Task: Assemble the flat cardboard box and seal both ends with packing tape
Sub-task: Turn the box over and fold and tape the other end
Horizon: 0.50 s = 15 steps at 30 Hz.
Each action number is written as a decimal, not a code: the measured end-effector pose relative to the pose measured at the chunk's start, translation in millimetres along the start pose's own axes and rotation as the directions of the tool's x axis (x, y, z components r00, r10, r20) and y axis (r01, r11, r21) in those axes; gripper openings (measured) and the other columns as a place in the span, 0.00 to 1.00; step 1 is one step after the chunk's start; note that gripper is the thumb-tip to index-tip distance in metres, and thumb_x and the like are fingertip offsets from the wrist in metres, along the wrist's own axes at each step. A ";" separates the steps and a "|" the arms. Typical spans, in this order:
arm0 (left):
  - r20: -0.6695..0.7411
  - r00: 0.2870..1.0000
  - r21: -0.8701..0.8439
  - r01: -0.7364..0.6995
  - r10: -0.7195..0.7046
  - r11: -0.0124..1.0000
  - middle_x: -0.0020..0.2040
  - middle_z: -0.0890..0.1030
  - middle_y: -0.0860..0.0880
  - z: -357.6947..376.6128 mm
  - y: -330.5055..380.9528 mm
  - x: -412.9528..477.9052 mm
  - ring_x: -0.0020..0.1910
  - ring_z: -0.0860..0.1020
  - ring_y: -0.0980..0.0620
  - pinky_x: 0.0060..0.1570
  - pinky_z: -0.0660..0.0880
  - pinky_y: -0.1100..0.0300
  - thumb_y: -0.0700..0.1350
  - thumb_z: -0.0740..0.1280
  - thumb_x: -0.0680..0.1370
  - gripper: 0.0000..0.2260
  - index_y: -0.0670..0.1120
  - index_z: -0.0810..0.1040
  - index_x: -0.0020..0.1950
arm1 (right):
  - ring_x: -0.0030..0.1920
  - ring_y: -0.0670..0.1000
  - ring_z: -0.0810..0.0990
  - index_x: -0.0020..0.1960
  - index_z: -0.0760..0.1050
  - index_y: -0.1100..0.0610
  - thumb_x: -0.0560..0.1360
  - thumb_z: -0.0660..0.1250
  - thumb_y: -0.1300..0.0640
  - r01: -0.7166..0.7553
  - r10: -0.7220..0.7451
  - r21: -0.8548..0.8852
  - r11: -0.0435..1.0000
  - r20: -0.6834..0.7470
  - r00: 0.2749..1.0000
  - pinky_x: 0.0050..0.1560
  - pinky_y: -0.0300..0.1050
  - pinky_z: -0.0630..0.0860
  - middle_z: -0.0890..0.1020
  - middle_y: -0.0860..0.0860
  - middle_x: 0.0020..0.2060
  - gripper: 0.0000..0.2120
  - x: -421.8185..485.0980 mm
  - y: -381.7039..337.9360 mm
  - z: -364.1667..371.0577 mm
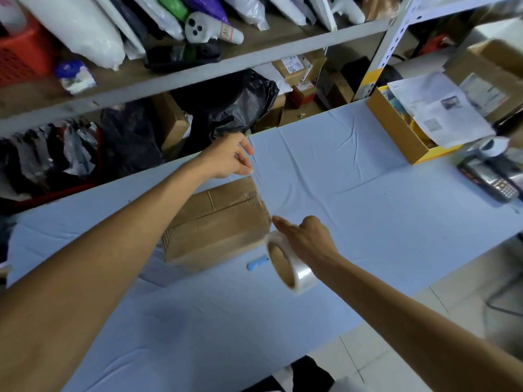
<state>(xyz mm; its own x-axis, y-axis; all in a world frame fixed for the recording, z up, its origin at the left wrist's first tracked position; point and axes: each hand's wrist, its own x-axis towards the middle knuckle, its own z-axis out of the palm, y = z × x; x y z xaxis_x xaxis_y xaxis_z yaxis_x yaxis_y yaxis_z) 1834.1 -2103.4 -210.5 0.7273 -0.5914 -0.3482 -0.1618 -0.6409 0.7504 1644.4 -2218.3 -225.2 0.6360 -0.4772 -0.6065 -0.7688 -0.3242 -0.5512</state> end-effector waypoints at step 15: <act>0.040 0.999 0.059 0.028 -0.030 0.998 0.43 0.79 0.46 1.0 -9.0 3.7 0.47 0.80 0.47 0.53 0.78 0.52 0.35 0.73 0.72 0.18 0.41 0.72 0.59 | 0.37 0.53 0.69 0.36 0.62 0.55 0.73 0.61 0.34 -0.009 0.010 -0.035 0.999 0.008 1.000 0.41 0.48 0.66 0.69 0.49 0.34 0.25 2.1 1.9 8.0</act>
<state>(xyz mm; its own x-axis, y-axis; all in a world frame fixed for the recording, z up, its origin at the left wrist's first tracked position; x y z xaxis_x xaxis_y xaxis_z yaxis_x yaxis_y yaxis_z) 1837.5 -2100.3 -219.1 0.7044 -0.5912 -0.3929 -0.1811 -0.6848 0.7059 1644.8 -2213.5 -232.1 0.6291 -0.4739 -0.6162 -0.7766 -0.3483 -0.5250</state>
